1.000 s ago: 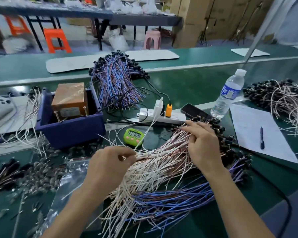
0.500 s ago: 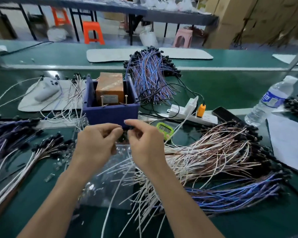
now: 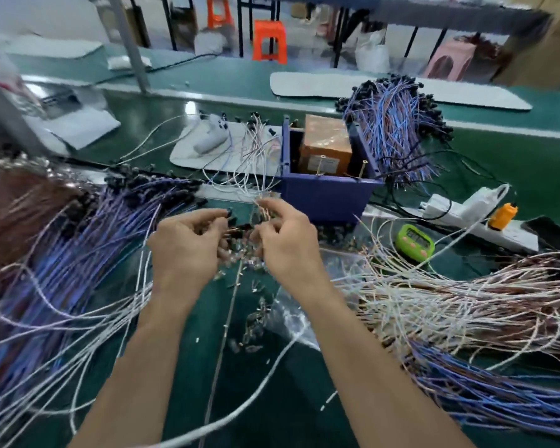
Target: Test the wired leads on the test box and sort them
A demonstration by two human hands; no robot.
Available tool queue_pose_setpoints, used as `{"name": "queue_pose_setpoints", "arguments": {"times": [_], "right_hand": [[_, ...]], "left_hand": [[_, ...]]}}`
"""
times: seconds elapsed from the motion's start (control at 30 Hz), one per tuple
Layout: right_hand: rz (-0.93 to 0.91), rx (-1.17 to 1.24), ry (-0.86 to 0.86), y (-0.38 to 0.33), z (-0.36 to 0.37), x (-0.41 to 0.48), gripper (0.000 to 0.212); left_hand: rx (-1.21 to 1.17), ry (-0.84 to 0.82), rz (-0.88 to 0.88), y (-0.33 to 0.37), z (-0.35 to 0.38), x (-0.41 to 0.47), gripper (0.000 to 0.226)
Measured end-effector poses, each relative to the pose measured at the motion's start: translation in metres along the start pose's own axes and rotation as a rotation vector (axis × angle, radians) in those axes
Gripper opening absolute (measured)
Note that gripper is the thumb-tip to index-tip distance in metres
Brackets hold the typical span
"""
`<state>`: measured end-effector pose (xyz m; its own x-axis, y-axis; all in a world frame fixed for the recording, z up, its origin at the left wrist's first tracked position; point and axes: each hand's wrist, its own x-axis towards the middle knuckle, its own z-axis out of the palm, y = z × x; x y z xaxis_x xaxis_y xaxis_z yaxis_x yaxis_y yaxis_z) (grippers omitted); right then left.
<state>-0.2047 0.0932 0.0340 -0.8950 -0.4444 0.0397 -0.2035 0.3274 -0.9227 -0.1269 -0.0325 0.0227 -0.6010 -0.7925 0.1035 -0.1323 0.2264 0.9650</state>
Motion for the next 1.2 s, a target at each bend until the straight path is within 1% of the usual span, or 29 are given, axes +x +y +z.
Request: {"name": "queue_pose_setpoints", "arguments": {"times": [0.03,0.07,0.13,0.17,0.27,0.37,0.43,0.47,0.53,0.6,0.73,0.83,0.9,0.97,1.03,1.1,1.13,1.2], "right_hand": [[-0.001,-0.042,-0.025,0.0,0.007,0.001,0.042],[-0.009,-0.102,-0.038,0.0,0.01,0.003,0.048],[-0.026,-0.217,-0.109,-0.003,0.02,0.008,0.055],[-0.032,-0.277,-0.158,-0.003,0.026,0.012,0.057],[-0.071,-0.493,-0.305,-0.005,0.04,0.025,0.067],[-0.152,-0.703,-0.414,-0.005,0.05,0.039,0.07],[-0.24,-0.852,-0.497,-0.003,0.056,0.045,0.078],[-0.293,-0.937,-0.512,-0.004,0.059,0.046,0.081],[-0.379,-1.025,-0.462,-0.005,0.062,0.048,0.079],[-0.428,-0.99,-0.389,-0.008,0.061,0.049,0.066],[-0.38,-0.829,-0.315,-0.017,0.05,0.044,0.049],[-0.353,-0.8,-0.276,-0.025,0.035,0.039,0.03],[-0.324,-0.734,-0.223,-0.031,0.021,0.037,0.025],[-0.29,-0.639,-0.151,-0.037,0.003,0.034,0.023],[-0.271,-0.572,-0.055,-0.041,-0.015,0.029,0.022],[-0.263,-0.524,0.004,-0.043,-0.028,0.022,0.022],[-0.262,-0.535,0.007,-0.044,-0.033,0.018,0.022],[-0.272,-0.559,-0.019,-0.045,-0.041,0.011,0.021]], "left_hand": [[0.004,0.019,-0.015,-0.006,-0.009,0.003,0.028],[0.041,0.019,-0.004,-0.011,-0.015,0.005,0.039],[0.212,0.01,0.037,-0.018,-0.031,0.007,0.058],[0.268,0.018,0.047,-0.019,-0.038,0.008,0.059],[0.353,0.038,0.023,-0.026,-0.052,0.007,0.054],[0.411,0.017,-0.005,-0.03,-0.05,0.004,0.055],[0.435,0.01,-0.053,-0.033,-0.048,0.003,0.06],[0.455,0.009,-0.07,-0.035,-0.047,0.002,0.063],[0.477,-0.001,-0.083,-0.038,-0.044,0.001,0.063],[0.486,-0.016,-0.082,-0.038,-0.039,0.001,0.057],[0.491,-0.05,-0.017,-0.042,-0.027,-0.001,0.047],[0.606,-0.021,0.147,-0.047,-0.023,0.002,0.037],[0.658,0.022,0.195,-0.047,-0.022,0.007,0.026],[0.685,0.055,0.17,-0.044,-0.022,0.011,0.02],[0.812,0.096,0.113,-0.039,-0.025,0.014,0.024],[0.894,0.123,0.102,-0.033,-0.029,0.016,0.04],[0.871,0.09,0.154,-0.028,-0.028,0.015,0.051],[0.762,-0.087,0.35,-0.008,-0.019,0.004,0.067]]}}
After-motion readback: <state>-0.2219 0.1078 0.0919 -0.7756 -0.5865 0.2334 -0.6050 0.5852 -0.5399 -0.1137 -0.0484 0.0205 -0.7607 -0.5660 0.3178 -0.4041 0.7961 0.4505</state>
